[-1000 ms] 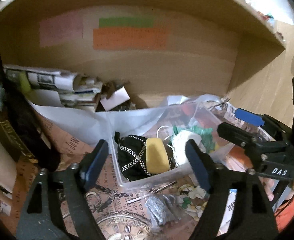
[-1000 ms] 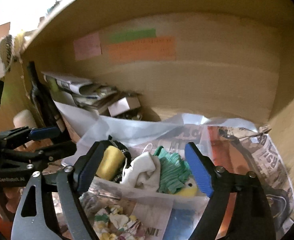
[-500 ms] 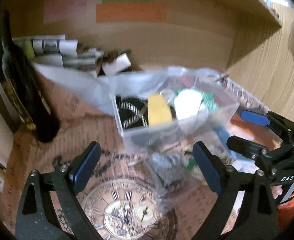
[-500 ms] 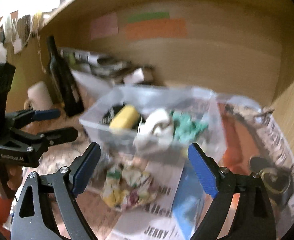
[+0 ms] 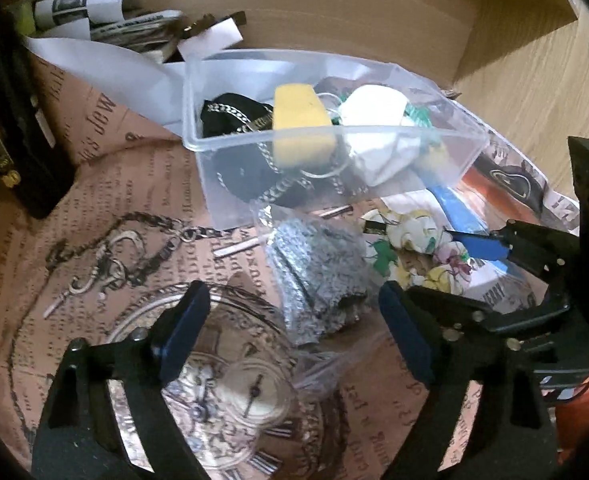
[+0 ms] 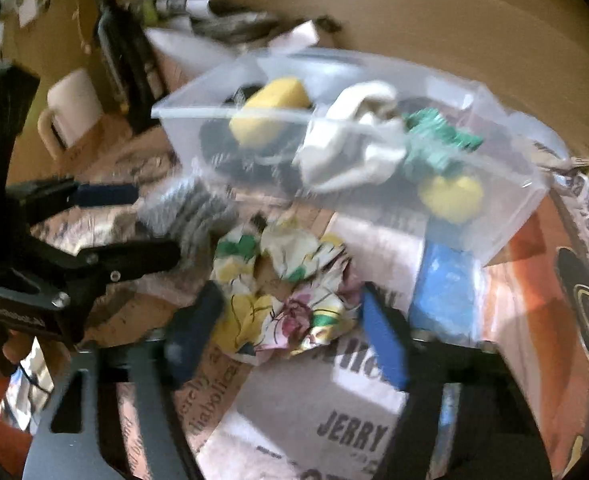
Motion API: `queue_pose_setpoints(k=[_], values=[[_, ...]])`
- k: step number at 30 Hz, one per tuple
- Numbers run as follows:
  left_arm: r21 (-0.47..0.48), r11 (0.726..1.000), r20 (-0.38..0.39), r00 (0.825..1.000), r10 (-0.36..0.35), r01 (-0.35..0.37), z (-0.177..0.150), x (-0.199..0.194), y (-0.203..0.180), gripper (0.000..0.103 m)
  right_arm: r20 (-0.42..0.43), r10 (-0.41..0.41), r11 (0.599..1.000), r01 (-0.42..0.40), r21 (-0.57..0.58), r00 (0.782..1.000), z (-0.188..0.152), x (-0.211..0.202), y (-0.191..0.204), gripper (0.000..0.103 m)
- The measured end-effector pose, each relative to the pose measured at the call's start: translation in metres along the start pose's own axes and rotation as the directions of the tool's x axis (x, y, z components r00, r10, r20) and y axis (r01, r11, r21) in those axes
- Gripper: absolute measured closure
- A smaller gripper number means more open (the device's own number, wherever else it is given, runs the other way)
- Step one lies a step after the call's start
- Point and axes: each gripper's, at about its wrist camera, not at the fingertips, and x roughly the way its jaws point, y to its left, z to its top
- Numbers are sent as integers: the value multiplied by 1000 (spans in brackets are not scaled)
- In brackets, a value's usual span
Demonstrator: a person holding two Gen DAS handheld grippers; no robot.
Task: Organize soft objects
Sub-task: 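Grasp the silver mesh bag with the left tool while the right tool grasps the floral scrunchie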
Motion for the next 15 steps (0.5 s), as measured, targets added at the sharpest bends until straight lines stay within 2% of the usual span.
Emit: queue_pose_setpoints(k=[2, 4, 5, 7, 11, 15], values=[[1, 1000, -8, 1000, -18, 18, -1, 3, -1, 32, 16, -8, 1000, 8, -8, 1000, -3, -1, 2, 48], [-4, 999, -12, 999, -37, 37, 0, 5, -4, 42, 25, -1, 1000, 1, -5, 1000, -4, -3, 1, 68], [-6, 999, -14, 999, -51, 51, -1, 5, -5, 51, 28, -5, 1000, 5, 4, 1000, -4, -3, -1, 71], [-5, 997, -22, 997, -75, 75, 0, 5, -7, 59, 37, -15, 1000, 14, 25, 999, -6, -5, -5, 84], [9, 998, 8, 998, -69, 69, -1, -4, -11, 69, 84, -34, 999, 30, 45, 996, -7, -15, -10, 89], [10, 999, 47, 998, -52, 52, -1, -20, -11, 70, 135, -50, 998, 44, 43, 990, -7, -31, -10, 89]])
